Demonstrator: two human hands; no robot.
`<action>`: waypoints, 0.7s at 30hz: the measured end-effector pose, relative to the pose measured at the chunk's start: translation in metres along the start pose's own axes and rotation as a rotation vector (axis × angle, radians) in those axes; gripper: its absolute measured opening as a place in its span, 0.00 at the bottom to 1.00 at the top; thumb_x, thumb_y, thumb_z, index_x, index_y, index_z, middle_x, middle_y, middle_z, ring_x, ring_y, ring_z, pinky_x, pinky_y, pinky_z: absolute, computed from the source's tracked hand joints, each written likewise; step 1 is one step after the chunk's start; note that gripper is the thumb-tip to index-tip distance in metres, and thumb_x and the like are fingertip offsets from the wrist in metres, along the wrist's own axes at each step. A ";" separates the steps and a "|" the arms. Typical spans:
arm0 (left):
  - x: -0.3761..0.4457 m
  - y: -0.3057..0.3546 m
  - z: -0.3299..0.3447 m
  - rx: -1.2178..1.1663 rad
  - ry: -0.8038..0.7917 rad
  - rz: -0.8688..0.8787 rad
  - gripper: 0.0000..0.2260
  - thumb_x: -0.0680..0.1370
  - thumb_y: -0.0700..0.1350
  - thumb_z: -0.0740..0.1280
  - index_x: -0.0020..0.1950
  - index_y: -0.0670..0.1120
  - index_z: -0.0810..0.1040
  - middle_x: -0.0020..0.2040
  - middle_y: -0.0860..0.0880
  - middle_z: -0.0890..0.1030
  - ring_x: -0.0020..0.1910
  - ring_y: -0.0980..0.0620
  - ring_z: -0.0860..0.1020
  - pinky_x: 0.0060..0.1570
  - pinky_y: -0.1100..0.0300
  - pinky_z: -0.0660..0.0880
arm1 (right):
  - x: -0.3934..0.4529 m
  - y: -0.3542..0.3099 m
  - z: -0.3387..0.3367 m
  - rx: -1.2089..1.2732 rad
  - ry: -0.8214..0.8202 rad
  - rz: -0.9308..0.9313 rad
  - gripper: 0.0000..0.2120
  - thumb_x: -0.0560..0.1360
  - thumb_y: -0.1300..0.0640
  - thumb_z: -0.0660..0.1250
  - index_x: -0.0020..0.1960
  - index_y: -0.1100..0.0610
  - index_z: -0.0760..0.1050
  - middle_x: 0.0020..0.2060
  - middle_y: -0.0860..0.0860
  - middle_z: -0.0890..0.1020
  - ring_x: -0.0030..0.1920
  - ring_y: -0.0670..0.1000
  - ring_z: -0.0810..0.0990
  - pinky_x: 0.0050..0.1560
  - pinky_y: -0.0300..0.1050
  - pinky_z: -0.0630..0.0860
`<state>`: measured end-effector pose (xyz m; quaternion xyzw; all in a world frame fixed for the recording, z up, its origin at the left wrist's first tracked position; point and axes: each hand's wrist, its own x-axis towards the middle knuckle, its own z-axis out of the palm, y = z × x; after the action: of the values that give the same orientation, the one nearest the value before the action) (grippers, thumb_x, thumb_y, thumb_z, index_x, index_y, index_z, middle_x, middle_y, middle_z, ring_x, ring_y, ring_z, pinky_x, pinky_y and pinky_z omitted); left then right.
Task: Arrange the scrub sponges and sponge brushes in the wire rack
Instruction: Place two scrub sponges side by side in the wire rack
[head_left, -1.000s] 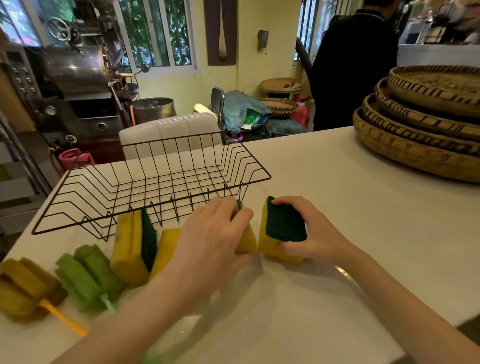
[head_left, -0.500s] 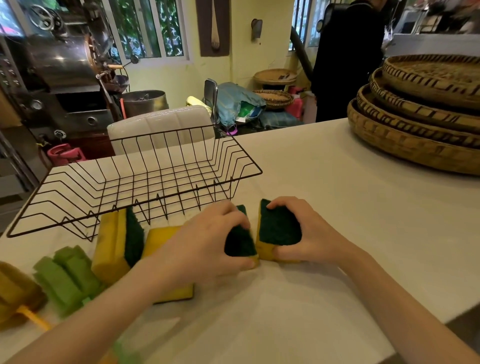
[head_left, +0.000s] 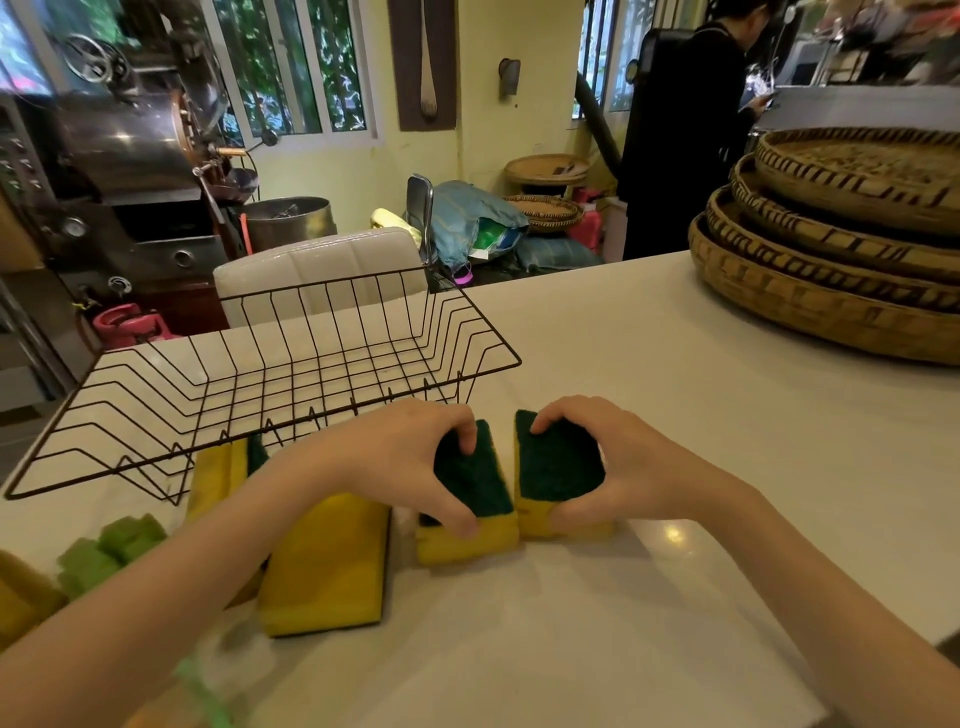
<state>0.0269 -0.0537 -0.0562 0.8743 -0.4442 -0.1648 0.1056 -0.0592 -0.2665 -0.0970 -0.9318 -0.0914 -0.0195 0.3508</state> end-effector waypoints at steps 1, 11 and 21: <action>-0.002 0.001 -0.007 -0.021 0.000 0.003 0.23 0.60 0.59 0.74 0.48 0.57 0.67 0.44 0.56 0.72 0.41 0.57 0.71 0.33 0.66 0.67 | 0.001 -0.003 -0.007 0.016 -0.001 -0.001 0.29 0.59 0.49 0.77 0.54 0.38 0.67 0.53 0.40 0.71 0.54 0.41 0.70 0.48 0.36 0.76; -0.017 -0.004 -0.078 -0.192 0.240 0.054 0.21 0.57 0.57 0.73 0.46 0.59 0.69 0.54 0.58 0.72 0.56 0.53 0.72 0.54 0.57 0.75 | 0.044 -0.037 -0.068 0.125 -0.006 -0.084 0.29 0.54 0.42 0.77 0.51 0.37 0.69 0.54 0.35 0.71 0.57 0.35 0.69 0.47 0.29 0.69; 0.009 -0.083 -0.103 -0.040 0.360 -0.120 0.26 0.62 0.47 0.76 0.54 0.53 0.67 0.55 0.53 0.68 0.53 0.53 0.68 0.39 0.69 0.68 | 0.141 -0.037 -0.059 0.182 0.002 -0.168 0.27 0.58 0.50 0.75 0.50 0.34 0.65 0.53 0.37 0.69 0.53 0.43 0.73 0.39 0.32 0.76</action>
<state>0.1333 -0.0087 0.0100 0.9123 -0.3618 -0.0206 0.1909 0.0740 -0.2564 -0.0144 -0.8851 -0.1704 -0.0412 0.4310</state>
